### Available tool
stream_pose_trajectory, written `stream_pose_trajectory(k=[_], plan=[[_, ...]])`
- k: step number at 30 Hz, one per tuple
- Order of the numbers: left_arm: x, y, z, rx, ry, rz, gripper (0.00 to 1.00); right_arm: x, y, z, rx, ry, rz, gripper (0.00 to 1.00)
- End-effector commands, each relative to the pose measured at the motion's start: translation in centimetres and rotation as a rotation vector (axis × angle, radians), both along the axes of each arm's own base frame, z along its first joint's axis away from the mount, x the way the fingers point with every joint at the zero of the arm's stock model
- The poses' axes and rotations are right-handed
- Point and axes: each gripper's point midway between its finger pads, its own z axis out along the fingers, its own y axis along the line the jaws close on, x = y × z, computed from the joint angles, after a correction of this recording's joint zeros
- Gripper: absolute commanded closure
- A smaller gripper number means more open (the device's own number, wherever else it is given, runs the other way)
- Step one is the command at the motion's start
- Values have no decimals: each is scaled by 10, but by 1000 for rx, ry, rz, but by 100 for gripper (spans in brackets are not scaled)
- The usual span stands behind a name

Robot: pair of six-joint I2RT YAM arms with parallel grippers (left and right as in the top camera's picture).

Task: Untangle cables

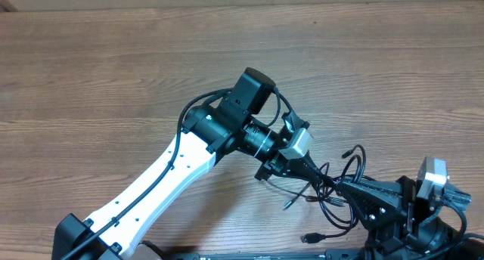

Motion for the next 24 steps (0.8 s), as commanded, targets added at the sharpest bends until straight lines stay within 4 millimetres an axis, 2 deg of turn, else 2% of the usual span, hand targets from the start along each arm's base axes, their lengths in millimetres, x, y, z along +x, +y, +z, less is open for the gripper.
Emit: stream_pose_trajectory(k=[1,5,9,11,16,21,24], plan=[[1,1,8,-11,22,-6,96,-3,-1,6,2,-22,-8,96],[36,11,-2,148,130,183,96,3,-3,1,10,18,-33,96],[69,30,-4,247,200,385,96,29,-19,-26,41,193,-171,96],[82,42,3,270,191,494,96,42,-31,-44,52,284,-266,96],[91,65,21,299,57,711,96,61,-62,-83,91,489,-486,96],[85,78,43,257,-25,781,96,61,-69,-100,76,561,-533,96],[79,81,54,227,-52,787,96,59,-69,-111,63,607,-539,88]])
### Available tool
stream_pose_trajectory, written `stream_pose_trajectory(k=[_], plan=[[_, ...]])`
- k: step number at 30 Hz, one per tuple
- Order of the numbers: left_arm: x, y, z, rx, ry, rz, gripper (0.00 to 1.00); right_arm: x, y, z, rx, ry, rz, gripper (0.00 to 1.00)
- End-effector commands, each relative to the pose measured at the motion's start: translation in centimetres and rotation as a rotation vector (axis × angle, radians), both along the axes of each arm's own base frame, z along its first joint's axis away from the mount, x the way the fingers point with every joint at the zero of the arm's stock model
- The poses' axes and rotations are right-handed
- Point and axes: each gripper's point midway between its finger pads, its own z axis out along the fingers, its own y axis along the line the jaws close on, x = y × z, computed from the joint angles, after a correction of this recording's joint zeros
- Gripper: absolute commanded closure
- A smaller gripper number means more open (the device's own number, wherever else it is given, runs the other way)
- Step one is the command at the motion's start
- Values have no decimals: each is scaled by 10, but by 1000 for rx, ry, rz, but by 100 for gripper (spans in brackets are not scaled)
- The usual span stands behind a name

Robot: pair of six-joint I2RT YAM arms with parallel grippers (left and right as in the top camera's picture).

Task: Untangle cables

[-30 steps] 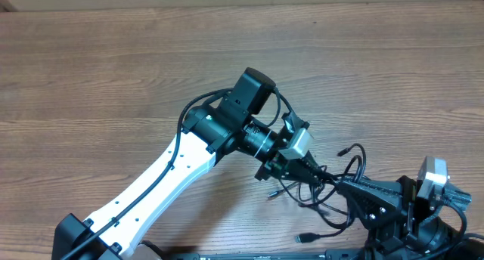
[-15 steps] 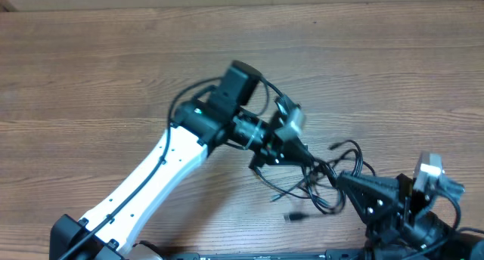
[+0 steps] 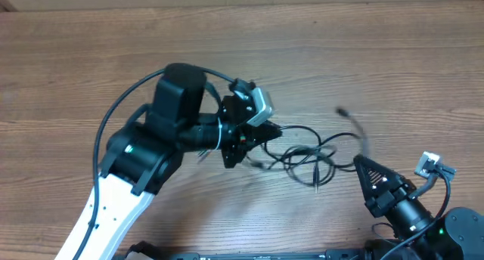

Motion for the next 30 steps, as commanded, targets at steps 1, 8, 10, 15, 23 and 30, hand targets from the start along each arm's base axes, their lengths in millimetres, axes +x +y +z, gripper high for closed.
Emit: stream_pose_trajectory(k=[1,8,10,15,23,30], plan=[[3,9,18,-13,-63,61,96,0,-8,-1,-12,12,-49,87],[3,9,21,-19,-74,61,96,-1,-8,-4,-16,24,-47,91],[3,9,21,-20,-74,60,96,-1,-8,-5,-16,26,-47,77],[-3,7,23,-35,-71,28,96,-2,-8,-7,-33,30,-43,31],[-29,-1,32,-87,-176,-165,96,-2,-7,-8,14,57,-53,0],[-38,-2,37,-119,-205,-226,96,-3,-7,-8,14,57,-48,1]])
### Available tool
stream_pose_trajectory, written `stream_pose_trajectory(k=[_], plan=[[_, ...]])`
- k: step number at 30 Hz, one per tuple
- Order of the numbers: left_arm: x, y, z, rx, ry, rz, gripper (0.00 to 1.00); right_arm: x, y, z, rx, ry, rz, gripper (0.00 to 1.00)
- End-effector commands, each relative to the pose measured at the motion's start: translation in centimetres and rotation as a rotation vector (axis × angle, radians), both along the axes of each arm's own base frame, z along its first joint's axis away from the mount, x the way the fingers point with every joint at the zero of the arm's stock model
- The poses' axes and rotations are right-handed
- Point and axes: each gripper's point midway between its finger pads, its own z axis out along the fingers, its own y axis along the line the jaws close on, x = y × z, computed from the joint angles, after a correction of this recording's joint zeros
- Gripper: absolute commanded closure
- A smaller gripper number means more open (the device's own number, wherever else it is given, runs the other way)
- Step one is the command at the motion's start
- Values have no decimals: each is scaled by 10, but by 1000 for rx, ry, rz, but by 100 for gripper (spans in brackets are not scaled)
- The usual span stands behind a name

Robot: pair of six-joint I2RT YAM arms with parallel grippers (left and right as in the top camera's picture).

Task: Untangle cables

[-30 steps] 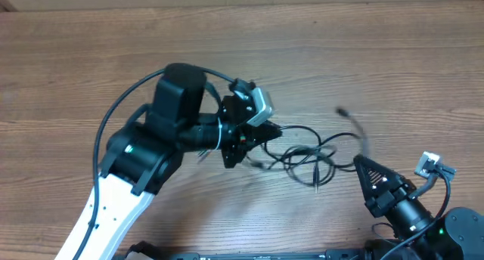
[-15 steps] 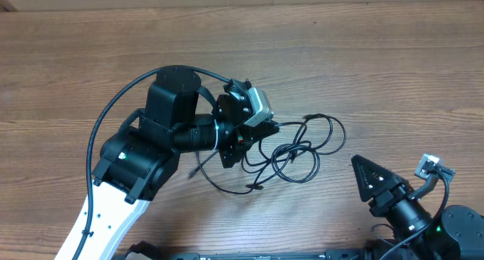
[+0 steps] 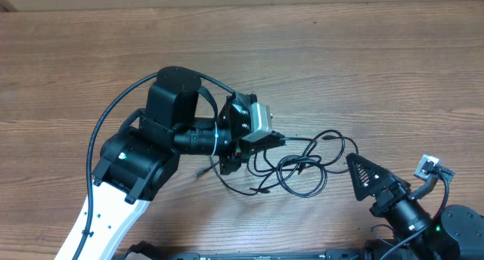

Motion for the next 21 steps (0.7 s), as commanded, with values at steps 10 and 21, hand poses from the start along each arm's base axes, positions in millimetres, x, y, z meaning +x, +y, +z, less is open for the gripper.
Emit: stream_pose_trajectory(k=[10,21], plan=[[-31,-4,38,-151,-99,-199,96,-6,6,4,11,-6,39,11],[-50,-20,43,-178,-133,-289,96,-9,11,5,22,-5,71,52]])
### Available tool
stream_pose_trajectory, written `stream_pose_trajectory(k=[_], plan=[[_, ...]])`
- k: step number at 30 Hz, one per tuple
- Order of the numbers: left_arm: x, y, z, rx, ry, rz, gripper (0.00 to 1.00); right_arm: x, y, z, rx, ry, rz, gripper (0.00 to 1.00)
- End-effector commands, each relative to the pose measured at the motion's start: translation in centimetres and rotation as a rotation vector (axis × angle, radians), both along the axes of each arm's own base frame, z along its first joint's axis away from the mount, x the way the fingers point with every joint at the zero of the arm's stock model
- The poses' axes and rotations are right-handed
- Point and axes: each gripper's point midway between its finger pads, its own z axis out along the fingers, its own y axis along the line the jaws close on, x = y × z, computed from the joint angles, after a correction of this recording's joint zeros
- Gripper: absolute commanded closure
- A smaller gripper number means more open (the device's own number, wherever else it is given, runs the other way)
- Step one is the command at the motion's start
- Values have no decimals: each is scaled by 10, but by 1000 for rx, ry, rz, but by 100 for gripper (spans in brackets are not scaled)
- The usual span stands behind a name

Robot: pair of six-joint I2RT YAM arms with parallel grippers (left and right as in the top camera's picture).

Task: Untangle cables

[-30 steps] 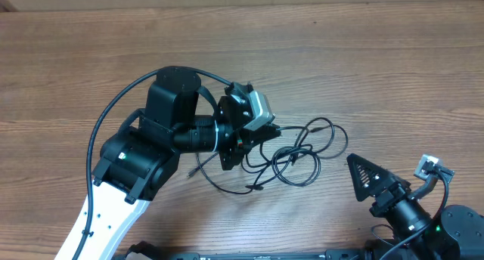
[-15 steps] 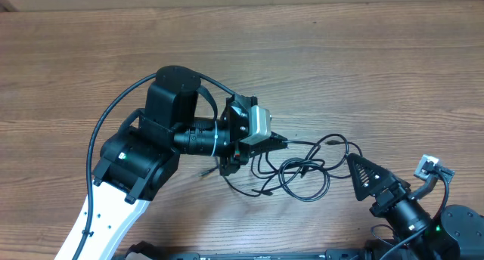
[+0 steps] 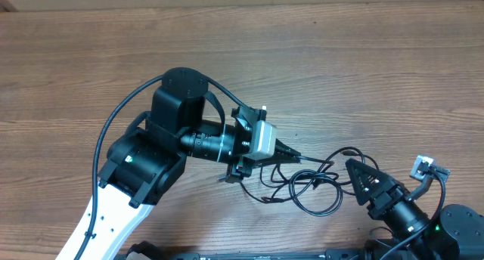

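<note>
A bundle of thin black cables [image 3: 311, 181] lies in tangled loops on the wooden table [image 3: 91, 63], right of centre near the front edge. My left gripper [image 3: 296, 157] points right, its fingers closed to a narrow tip on a cable strand at the bundle's left end. My right gripper [image 3: 352, 166] sits at the bundle's right side, pointing up-left with its fingers together. A cable loop [image 3: 349, 150] curves just past its tip; whether it touches the tip is unclear.
The left arm's white and black body [image 3: 144, 169] covers the front left of the table. The right arm's base [image 3: 431, 222] fills the front right corner. A loose plug end [image 3: 276, 200] lies at the bundle's front.
My left gripper has moved right and slightly toward the front, still on its strand. The cable loops now lie further right, closer to the right gripper, which has barely shifted.
First both grippers met at the tangle near the front right. Then the left gripper was far to the left with the cables stretched out after it, and the right gripper stood back. The loops then settled mid-table, and now lie nearer the right gripper.
</note>
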Motion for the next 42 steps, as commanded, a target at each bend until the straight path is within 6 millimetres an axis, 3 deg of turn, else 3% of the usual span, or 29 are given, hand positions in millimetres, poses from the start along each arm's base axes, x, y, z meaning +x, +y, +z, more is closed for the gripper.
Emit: stream_pose_trajectory(k=[1,5,9,21,26,31,33,34,37,38,42], plan=[[-12,-2,13,-39,-42,-54,96,-3,2,7,0,-23,15,57],[-9,-4,12,-31,-37,-35,96,-3,2,6,-1,-17,14,82],[13,-6,11,2,41,104,96,-3,-1,3,-7,-6,-3,94],[96,4,30,-84,348,632,96,-7,-3,-10,-11,55,-13,96],[102,8,26,-77,379,682,96,-7,-2,-9,-8,48,-7,96],[105,17,-3,22,446,757,95,0,-1,9,-4,-33,-8,96],[103,19,-14,64,492,773,80,2,-1,16,0,-62,-9,96],[101,21,-20,85,506,777,52,3,-1,19,7,-74,-12,96],[98,22,-27,115,526,781,18,4,0,28,17,-109,-7,96],[96,22,-28,119,531,771,0,4,2,32,21,-125,7,96],[90,19,-28,129,511,725,0,1,9,43,33,-172,58,96]])
